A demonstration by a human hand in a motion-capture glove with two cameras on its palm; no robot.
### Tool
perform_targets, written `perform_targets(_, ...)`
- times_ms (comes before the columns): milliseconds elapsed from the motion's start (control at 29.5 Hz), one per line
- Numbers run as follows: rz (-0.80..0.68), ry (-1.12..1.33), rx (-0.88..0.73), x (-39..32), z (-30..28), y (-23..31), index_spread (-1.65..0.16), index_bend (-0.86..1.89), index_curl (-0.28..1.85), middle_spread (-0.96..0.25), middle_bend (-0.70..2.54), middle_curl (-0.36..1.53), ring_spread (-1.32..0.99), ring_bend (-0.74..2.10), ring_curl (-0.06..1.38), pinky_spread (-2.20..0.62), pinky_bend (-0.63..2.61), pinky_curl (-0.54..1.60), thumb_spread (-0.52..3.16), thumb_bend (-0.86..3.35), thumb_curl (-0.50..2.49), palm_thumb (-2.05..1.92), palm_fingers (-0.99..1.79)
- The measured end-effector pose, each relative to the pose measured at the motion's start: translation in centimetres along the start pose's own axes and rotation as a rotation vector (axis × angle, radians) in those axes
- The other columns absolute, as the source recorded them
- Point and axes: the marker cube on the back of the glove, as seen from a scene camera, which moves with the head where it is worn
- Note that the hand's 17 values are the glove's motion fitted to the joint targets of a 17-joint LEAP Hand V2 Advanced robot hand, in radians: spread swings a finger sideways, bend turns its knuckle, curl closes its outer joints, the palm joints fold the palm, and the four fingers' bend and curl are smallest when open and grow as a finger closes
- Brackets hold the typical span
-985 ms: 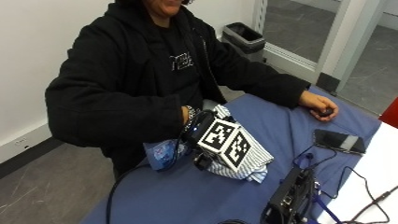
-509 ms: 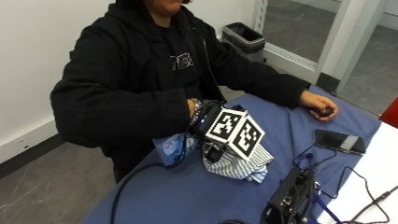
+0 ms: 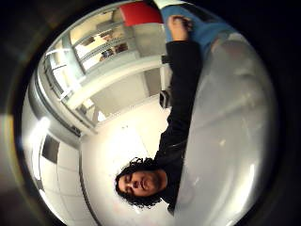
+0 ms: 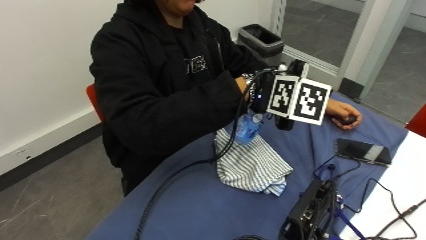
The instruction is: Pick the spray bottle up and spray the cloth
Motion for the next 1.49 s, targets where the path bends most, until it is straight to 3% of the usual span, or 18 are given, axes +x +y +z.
perform_targets(441, -0.481, -0.234, 0.286, -4.1, 6.1, -8.1, -0.26, 0.17, 0.67, -0.19, 0.65, 0.61, -0.20, 0.79, 0.52, -0.26, 0.56, 0.46, 0.41, -0.02, 0.90, 1.06, 1.28)
perform_targets(611, -0.597, -0.290, 0.358, -3.6, 8.9, -9.1, -0.26, 0.17, 0.67, -0.19, 0.65, 0.61, -0.20, 0.78, 0.52, -0.26, 0.56, 0.46, 0.42, -0.02, 0.91, 1.06, 1.28)
perform_targets(1494, -0.743, -0.325, 0.496, -1.3, 12.4, -9.1, -0.28, 0.20, 0.69, -0.20, 0.64, 0.61, -0.21, 0.77, 0.52, -0.28, 0.53, 0.46, 0.35, -0.02, 0.92, 1.02, 1.32)
